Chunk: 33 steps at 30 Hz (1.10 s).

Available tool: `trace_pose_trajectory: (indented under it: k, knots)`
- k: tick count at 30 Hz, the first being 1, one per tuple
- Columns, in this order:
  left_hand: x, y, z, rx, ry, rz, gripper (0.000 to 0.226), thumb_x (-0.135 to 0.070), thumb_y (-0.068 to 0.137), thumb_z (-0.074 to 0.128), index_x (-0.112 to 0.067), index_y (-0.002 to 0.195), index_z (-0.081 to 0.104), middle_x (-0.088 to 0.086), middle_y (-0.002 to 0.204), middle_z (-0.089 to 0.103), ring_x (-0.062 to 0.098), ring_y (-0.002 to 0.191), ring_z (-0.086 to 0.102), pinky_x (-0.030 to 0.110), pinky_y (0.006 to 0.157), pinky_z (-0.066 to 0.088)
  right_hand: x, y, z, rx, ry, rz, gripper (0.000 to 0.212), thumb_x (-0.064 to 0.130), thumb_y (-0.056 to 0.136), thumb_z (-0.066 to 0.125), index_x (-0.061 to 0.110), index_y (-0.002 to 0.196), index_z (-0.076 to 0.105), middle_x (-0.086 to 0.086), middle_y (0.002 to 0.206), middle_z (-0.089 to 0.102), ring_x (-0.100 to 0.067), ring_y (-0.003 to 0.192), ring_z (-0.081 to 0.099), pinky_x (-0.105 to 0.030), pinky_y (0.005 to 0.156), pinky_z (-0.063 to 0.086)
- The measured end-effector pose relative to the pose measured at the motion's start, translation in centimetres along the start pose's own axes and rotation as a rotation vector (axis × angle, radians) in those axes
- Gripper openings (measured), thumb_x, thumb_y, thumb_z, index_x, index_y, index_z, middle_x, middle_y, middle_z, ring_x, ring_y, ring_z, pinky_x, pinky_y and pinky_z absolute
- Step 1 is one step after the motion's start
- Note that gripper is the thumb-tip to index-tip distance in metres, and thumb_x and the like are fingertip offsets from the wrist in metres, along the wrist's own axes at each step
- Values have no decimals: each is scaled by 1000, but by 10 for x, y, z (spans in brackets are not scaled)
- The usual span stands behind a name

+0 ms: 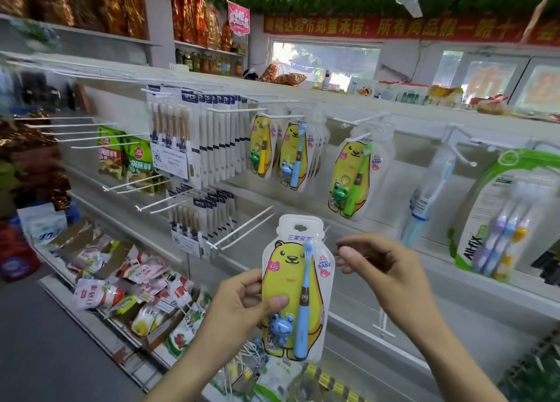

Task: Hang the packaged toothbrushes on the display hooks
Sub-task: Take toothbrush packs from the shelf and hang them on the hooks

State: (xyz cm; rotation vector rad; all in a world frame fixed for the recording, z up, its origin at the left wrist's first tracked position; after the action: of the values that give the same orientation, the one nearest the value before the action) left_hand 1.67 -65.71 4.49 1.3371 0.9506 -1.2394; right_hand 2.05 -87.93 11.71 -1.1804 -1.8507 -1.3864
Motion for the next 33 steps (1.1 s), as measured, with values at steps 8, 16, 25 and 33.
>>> trace_pose_trajectory:
  k: [8,16,25,33]
  knots:
    - [-4,30,-41,57,-34,9,32,-14,75,76,-18,106,72,4,96,79,21,83,76,21,66,56,-3,24,61,-20,147,88,27,21,75,76,14,100,71,-5,89,76,-23,77,68,-35,67,60]
    - [-6,74,-116,276,22,-43,36,-23,77,77,-17,111,71,3,103,78,26,90,75,28,67,59,0,56,133,-123,152,124,25,0,81,74,9,104,72,0,98,79,-16,91,75,-22,77,58]
    - [-16,111,-180,476,174,52,40,-4,66,88,-18,101,74,4,92,78,25,79,72,35,80,59,36,79,176,-316,85,10,30,12,77,75,10,106,72,-3,101,78,-20,95,75,-29,81,59]
    - [-45,139,-172,492,134,209,36,1,69,86,-15,98,73,7,89,77,34,86,70,44,78,60,77,97,172,-444,-54,-95,26,7,81,76,22,102,71,10,96,78,-9,90,74,-19,75,57]
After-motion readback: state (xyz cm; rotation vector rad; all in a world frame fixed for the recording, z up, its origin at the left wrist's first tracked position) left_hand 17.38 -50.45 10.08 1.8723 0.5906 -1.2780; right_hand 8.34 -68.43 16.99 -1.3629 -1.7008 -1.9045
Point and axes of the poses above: each hand's wrist, its own y-axis towards the middle knuckle, its own z-axis out of the palm, x = y × z, the point moved 2 cm from there along y, towards the middle knuckle
